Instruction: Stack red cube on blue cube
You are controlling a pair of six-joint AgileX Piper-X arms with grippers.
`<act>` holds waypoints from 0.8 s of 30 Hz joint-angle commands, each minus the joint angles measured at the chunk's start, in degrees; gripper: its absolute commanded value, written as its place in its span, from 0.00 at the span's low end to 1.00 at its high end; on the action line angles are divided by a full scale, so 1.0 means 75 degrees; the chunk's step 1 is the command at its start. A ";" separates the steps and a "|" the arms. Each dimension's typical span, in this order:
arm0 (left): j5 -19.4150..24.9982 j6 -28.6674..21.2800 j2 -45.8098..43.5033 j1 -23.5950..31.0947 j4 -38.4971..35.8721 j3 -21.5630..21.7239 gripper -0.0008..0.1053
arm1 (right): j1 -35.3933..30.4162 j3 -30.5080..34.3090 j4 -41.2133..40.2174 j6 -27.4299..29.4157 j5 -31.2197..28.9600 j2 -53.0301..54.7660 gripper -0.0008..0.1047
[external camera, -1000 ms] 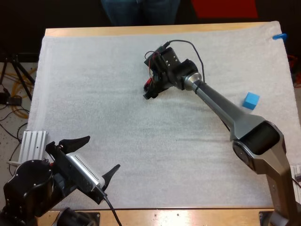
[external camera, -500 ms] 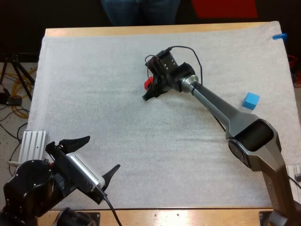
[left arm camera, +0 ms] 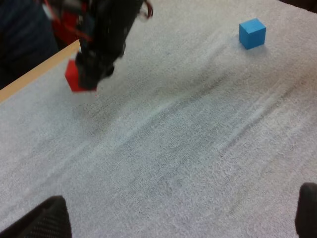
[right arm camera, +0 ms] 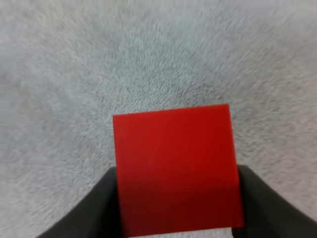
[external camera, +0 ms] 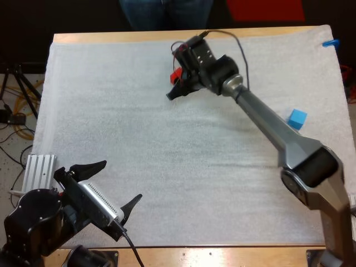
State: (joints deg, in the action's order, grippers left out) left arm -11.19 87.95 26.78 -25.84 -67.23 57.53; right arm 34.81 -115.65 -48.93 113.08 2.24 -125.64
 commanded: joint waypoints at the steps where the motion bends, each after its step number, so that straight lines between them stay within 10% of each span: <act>1: -0.0030 0.0063 0.0022 -0.0021 0.0110 0.0059 0.83 | -0.0074 -0.0100 -0.0214 -0.0016 0.0005 0.0331 0.20; 24: -0.0030 0.0063 0.0022 -0.0021 0.0148 0.0059 0.83 | -0.2663 0.1223 -0.2543 0.0361 0.0368 0.2878 0.20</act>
State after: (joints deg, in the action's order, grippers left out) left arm -11.19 87.95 26.78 -25.84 -67.10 57.53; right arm 15.80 -107.35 -67.66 114.82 4.64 -105.35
